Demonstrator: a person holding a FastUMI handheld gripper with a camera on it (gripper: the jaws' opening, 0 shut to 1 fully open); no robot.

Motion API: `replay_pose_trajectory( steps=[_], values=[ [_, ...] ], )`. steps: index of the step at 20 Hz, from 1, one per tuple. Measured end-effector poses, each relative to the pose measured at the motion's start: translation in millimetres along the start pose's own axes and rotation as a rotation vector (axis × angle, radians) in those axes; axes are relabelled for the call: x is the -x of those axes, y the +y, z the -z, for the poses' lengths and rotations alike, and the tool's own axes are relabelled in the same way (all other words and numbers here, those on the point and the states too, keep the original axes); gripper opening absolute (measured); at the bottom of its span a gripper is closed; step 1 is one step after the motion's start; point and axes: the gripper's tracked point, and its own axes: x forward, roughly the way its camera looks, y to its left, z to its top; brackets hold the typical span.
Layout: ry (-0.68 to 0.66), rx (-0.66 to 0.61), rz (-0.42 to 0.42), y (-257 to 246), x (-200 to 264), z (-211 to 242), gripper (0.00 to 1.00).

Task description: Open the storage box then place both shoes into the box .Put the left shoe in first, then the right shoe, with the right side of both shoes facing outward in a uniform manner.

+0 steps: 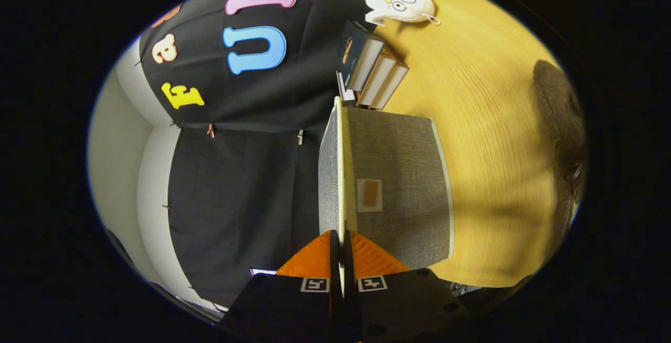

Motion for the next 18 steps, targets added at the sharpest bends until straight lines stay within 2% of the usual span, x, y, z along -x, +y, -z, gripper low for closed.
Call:
replay_pose_trajectory(
  steps=[6, 12, 18],
  values=[
    [-0.046, 0.141, -0.041, 67.2, -0.6, -2.0, 0.05],
    [-0.095, 0.341, 0.013, 113.3, -20.1, 4.6, 0.08],
    [-0.114, 0.453, 0.018, 163.1, -62.0, 28.2, 0.09]
  ],
)
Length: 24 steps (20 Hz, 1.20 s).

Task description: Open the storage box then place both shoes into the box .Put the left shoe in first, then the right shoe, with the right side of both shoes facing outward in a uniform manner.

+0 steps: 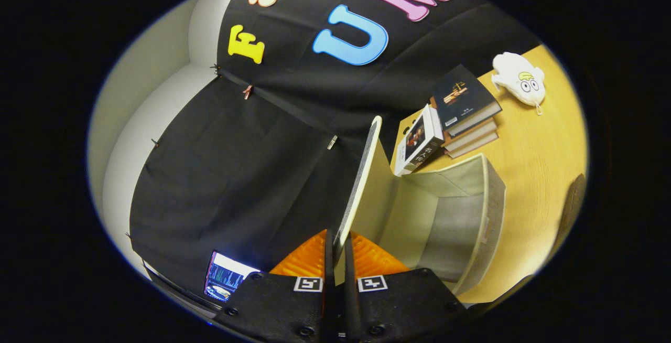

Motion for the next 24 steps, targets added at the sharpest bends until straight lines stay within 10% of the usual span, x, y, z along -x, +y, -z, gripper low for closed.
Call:
replay_pose_trajectory(
  steps=[13, 15, 20, 24],
  values=[
    [0.131, 0.171, -0.026, 60.0, -103.4, 50.9, 0.17],
    [0.147, 0.183, -0.026, 59.5, -107.1, 56.2, 0.27],
    [0.144, 0.223, 0.009, 47.6, -101.3, 55.7, 0.89],
    [0.11, 0.264, 0.064, 27.7, -87.0, 45.9, 0.96]
  ],
)
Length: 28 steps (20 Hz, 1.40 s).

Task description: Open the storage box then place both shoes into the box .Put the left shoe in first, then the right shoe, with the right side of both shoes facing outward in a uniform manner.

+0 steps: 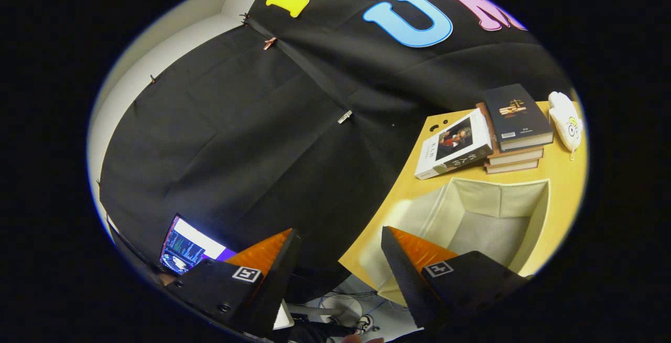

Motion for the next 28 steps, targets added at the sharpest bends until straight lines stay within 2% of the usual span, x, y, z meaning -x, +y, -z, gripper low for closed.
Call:
replay_pose_trajectory(
  steps=[7, 13, 22, 28],
  values=[
    [-0.088, 0.045, 0.07, -21.0, 51.7, -15.3, 0.96],
    [-0.163, 0.104, 0.206, -65.9, 115.5, -24.5, 0.96],
    [-0.205, 0.161, 0.521, -178.3, 225.9, -7.7, 0.96],
    [-0.089, 0.197, 0.778, -268.1, 291.9, 44.1, 0.97]
  ],
)
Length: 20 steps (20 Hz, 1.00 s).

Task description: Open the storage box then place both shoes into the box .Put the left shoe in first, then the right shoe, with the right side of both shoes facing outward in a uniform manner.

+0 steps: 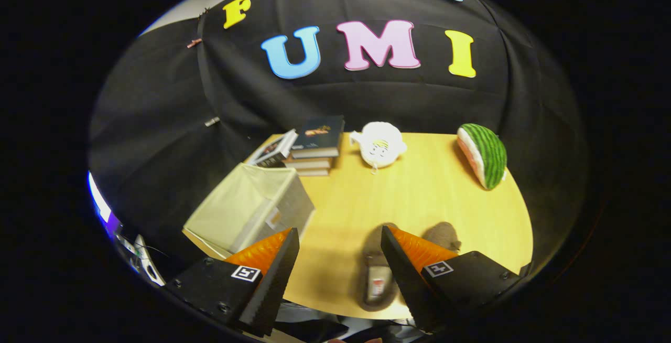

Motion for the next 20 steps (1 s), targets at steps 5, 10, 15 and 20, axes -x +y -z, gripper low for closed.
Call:
replay_pose_trajectory(
  steps=[5, 10, 15, 20],
  values=[
    [0.136, 0.016, 0.097, -49.8, -11.1, 64.7, 0.95],
    [0.237, 0.033, 0.118, -65.6, -48.4, 107.2, 0.71],
    [0.291, 0.044, 0.162, -74.8, -82.3, 129.0, 0.62],
    [0.285, -0.085, 0.265, -84.0, -104.4, 128.3, 0.29]
  ],
)
